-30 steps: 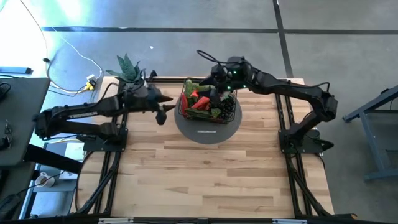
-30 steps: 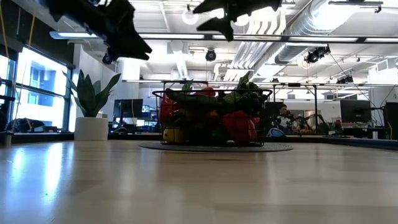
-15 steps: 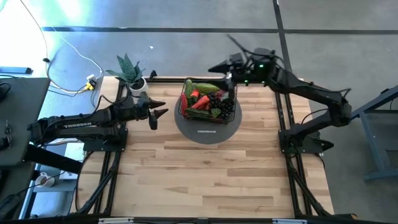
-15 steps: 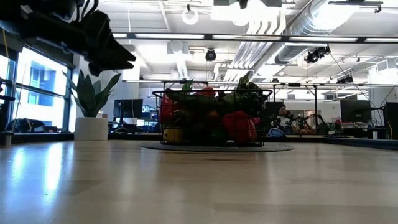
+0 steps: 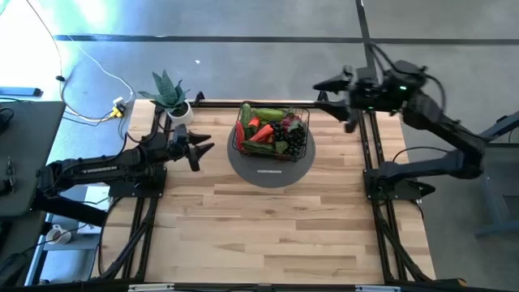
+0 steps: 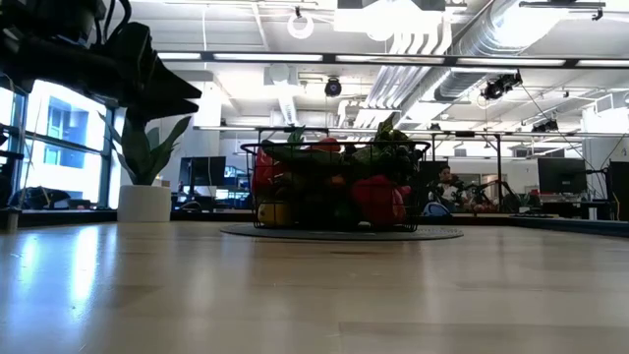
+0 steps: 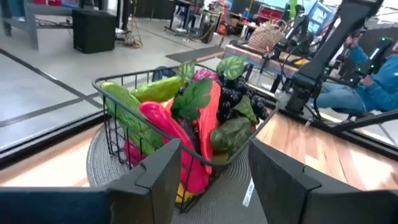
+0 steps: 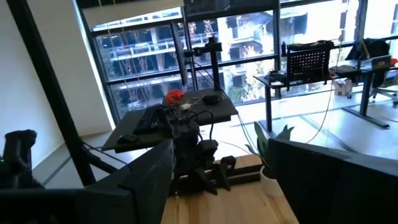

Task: Build produce basket
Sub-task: Return to Home Position

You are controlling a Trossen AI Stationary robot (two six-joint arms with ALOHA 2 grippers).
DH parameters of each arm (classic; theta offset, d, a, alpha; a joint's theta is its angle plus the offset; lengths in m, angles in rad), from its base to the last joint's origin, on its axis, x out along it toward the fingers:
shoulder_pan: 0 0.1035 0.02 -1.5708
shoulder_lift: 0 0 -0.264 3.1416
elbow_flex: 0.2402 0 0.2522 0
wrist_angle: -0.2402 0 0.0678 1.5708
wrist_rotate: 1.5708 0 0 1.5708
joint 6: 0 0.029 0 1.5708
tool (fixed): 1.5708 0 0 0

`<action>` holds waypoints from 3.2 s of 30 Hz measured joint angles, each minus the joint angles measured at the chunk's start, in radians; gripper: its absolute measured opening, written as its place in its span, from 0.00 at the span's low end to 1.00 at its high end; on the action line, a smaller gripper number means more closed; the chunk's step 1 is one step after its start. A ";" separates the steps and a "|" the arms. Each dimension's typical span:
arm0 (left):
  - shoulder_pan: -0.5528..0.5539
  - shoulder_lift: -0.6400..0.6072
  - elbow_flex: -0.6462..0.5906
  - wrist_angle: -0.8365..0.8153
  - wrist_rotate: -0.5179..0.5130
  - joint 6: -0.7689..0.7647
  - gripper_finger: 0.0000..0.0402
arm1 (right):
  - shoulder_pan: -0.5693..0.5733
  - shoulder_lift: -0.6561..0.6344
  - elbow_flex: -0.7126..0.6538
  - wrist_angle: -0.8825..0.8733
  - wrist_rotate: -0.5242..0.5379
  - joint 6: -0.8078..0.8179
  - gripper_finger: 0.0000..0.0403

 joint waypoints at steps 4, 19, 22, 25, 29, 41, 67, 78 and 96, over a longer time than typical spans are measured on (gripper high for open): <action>0.010 -0.025 0.000 -0.059 0.015 -0.022 0.43 | 0.001 -0.092 0.000 -0.078 0.044 -0.008 0.60; 0.011 -0.025 0.000 -0.032 0.039 -0.048 0.37 | 0.001 -0.402 -0.093 -0.207 0.226 -0.003 0.60; 0.011 -0.025 0.000 -0.012 0.039 -0.041 0.35 | 0.001 -0.481 -0.201 -0.126 0.240 0.017 0.60; 0.011 -0.025 -0.011 -0.005 0.039 -0.041 0.33 | 0.001 -0.560 -0.329 -0.021 0.240 0.037 0.60; 0.020 -0.061 -0.064 0.057 0.042 -0.079 0.30 | 0.001 -0.661 -0.476 0.078 0.240 0.105 0.60; 0.112 -0.244 -0.077 -0.090 0.118 -0.045 0.27 | 0.001 -0.918 -0.716 0.152 0.283 0.210 0.60; 0.206 -0.434 -0.131 -0.250 0.106 0.007 0.27 | 0.000 -1.048 -0.878 0.089 0.291 0.228 0.60; 0.206 -0.434 -0.130 -0.251 0.106 0.082 0.27 | 0.000 -1.048 -1.112 0.224 0.291 0.241 0.60; 0.206 -0.434 -0.130 -0.251 0.098 0.083 0.27 | 0.001 -1.048 -1.195 0.059 0.309 0.123 0.60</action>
